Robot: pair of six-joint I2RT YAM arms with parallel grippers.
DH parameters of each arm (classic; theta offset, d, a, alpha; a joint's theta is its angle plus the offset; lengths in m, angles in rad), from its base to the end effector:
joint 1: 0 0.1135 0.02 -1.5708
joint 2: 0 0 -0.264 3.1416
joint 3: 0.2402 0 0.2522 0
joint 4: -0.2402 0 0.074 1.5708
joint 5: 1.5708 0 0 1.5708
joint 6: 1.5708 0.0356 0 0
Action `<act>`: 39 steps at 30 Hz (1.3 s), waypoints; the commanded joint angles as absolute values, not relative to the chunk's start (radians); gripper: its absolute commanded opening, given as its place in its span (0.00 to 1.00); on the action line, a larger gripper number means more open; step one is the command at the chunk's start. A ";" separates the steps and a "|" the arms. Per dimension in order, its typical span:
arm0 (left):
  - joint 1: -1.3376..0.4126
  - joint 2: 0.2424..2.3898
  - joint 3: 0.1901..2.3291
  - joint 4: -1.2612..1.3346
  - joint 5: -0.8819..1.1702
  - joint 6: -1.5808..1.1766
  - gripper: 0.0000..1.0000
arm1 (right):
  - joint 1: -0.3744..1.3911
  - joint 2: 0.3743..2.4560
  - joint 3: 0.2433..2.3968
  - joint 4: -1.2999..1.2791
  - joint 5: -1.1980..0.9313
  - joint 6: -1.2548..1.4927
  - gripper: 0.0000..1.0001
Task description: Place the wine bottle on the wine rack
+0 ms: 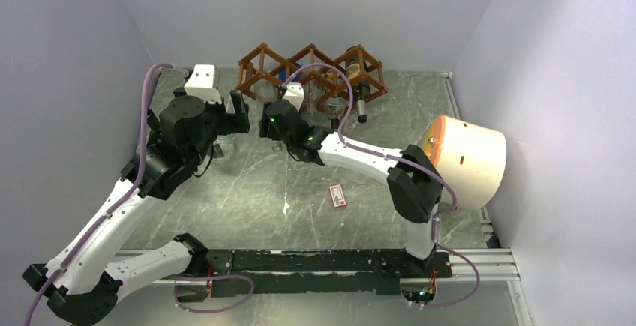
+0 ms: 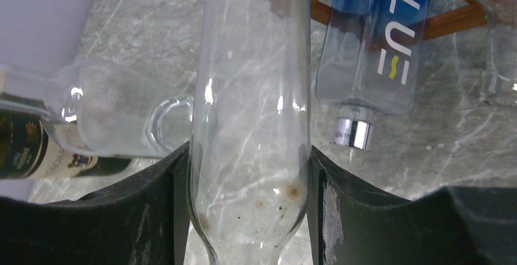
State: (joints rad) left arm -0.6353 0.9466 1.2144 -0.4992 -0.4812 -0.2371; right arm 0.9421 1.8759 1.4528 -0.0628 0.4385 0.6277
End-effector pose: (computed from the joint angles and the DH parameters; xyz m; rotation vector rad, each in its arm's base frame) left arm 0.1617 -0.0988 0.4262 0.0129 1.7796 -0.1959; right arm 0.2717 0.3480 0.2698 -0.0485 2.0499 0.5454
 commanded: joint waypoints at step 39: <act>-0.618 0.994 1.224 -0.512 -0.449 -0.244 0.95 | 0.839 2.365 1.926 0.122 0.582 0.730 0.44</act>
State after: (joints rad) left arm -0.6247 0.9939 1.2144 -0.5083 -0.4671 -0.2504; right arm 0.8536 2.3478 1.9041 0.0929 0.5652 0.7456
